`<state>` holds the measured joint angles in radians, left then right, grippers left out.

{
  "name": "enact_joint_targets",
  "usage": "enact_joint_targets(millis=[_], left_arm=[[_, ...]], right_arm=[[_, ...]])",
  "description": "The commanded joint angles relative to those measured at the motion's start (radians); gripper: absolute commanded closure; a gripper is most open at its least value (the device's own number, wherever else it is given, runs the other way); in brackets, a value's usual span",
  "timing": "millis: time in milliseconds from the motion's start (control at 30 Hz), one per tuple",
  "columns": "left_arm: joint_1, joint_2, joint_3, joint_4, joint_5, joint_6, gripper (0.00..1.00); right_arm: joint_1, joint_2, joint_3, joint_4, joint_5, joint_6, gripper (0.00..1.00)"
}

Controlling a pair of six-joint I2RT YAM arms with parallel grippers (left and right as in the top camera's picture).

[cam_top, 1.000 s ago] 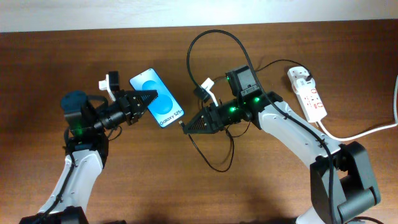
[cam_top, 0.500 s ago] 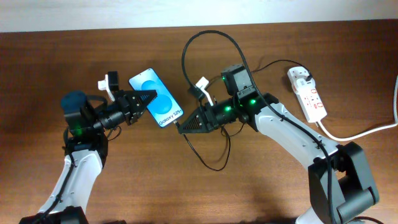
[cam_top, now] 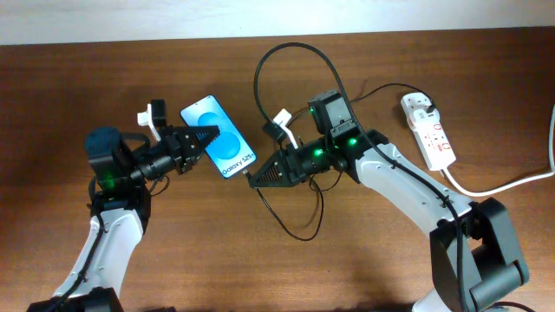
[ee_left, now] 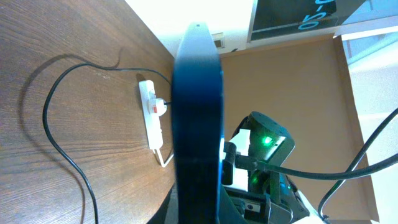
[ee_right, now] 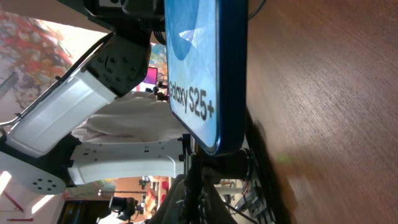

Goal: Plug charger to phone and switch on socket
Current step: 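Press the cable plug further into the port while left gripper holds phone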

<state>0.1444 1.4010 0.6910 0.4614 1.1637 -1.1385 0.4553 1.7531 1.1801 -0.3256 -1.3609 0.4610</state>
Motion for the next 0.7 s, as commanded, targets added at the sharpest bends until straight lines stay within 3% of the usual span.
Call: enact_joint_targets(millis=[0,667], left_arm=[[0.000,-0.008,0.012,0.009,0.025,-0.001,1.00],[0.000,-0.008,0.012,0.009,0.026,0.000,1.00]], right_arm=[[0.004,-0.019,0.010,0.000,0.004,-0.037,0.96],[0.004,-0.019,0.010,0.009,0.026,-0.010,0.96]])
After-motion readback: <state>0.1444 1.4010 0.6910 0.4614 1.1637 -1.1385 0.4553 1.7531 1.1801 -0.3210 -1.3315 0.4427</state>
